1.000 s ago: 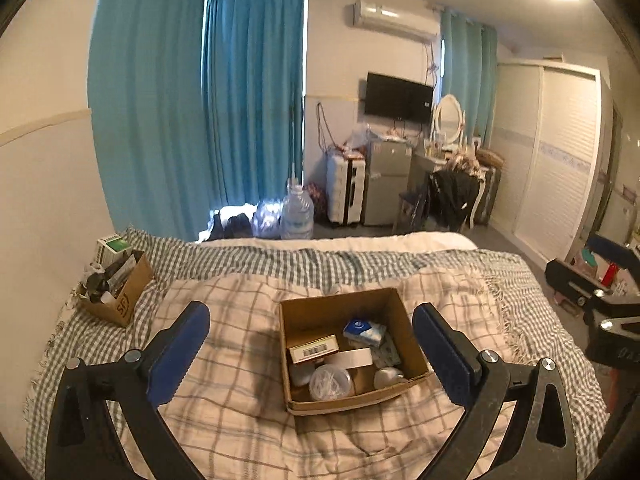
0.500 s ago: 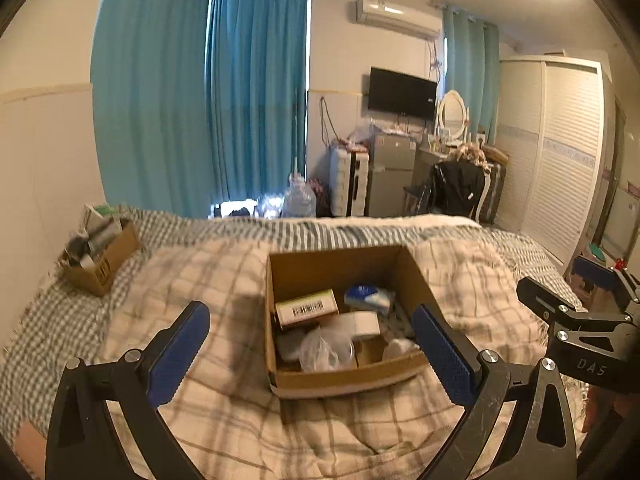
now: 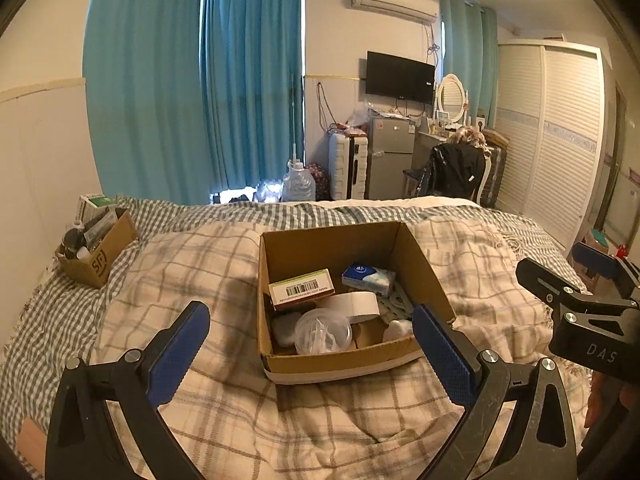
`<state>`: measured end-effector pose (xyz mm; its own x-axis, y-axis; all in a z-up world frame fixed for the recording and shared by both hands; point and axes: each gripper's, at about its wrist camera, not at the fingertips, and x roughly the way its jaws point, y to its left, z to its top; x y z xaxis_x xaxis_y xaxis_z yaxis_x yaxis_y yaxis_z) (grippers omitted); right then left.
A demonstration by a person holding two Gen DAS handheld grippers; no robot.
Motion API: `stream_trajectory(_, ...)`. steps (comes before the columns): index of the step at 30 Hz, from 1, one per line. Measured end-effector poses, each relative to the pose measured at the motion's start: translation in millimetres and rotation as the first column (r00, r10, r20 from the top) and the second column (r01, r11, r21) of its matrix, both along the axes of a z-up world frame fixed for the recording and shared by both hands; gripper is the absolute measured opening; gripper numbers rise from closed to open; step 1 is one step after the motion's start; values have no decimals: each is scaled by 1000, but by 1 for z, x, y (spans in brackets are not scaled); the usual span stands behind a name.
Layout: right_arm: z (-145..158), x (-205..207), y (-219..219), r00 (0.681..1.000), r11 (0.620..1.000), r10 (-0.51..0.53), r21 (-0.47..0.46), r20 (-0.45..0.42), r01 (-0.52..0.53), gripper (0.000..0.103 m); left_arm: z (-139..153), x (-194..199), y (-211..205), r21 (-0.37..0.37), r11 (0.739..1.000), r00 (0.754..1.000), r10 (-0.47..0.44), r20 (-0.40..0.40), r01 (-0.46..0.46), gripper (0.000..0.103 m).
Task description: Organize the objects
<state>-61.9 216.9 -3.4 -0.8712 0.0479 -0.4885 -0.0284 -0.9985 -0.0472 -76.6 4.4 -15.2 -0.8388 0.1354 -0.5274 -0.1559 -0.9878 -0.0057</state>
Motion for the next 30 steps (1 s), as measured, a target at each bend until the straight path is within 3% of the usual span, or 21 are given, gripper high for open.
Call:
stream_trajectory(23, -3, 1, -4, 1000, 1000, 8, 21, 6, -8, 103, -8, -7, -10, 27, 999, 998, 41, 48, -42, 103)
stream_trajectory(30, -5, 0, -6, 1000, 1000, 7, 29, 15, -8, 103, -10, -7, -9, 5, 999, 997, 50, 51, -50, 103)
